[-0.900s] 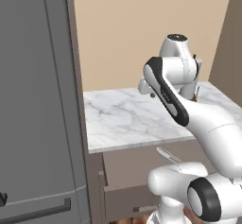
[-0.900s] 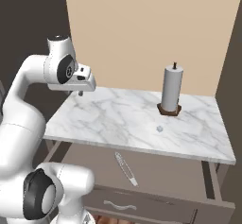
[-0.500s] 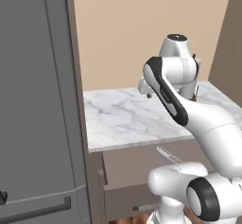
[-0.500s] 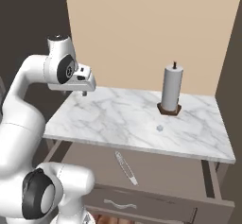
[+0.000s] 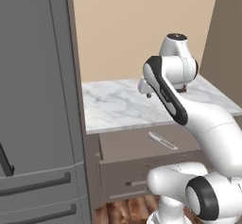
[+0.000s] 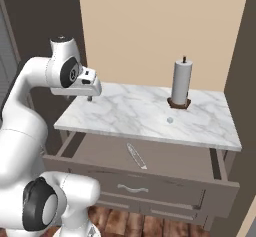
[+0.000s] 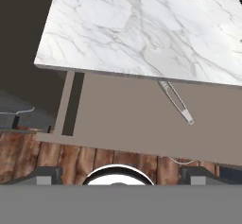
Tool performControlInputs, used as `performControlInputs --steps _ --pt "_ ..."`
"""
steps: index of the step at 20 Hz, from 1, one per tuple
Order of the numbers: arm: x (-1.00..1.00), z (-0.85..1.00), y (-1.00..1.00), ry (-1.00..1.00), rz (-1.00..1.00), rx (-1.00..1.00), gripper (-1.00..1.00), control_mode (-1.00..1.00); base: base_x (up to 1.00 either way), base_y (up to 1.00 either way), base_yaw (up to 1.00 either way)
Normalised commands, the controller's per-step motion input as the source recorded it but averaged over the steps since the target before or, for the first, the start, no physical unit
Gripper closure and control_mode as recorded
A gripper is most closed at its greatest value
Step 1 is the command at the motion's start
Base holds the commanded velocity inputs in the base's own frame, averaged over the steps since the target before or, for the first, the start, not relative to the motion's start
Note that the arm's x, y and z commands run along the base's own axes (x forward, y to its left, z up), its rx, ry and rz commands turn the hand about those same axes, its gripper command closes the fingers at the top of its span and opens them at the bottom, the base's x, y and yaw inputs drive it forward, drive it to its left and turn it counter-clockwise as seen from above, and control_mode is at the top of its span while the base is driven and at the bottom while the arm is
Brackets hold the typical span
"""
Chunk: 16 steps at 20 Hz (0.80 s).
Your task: Pick the tongs from the drawer and place it on the counter.
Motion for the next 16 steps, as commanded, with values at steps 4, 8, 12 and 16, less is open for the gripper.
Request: performControlInputs --steps 4,8,12,16 --pt "0.0 0.0 0.0 0.0 0.0 0.0 -1.0 1.0 -0.33 -0.02 0.0" --pt "-0.01 -0.08 -0.03 0.0 0.0 0.0 -1.0 -1.0 -0.03 0.0 0.0" --pt "0.01 -0.23 -0.06 0.06 0.0 0.0 -1.0 -1.0 0.0 0.0 0.0" --pt "0.17 -0.42 -0.06 0.18 0.0 0.0 -1.0 -1.0 0.0 0.0 0.0"
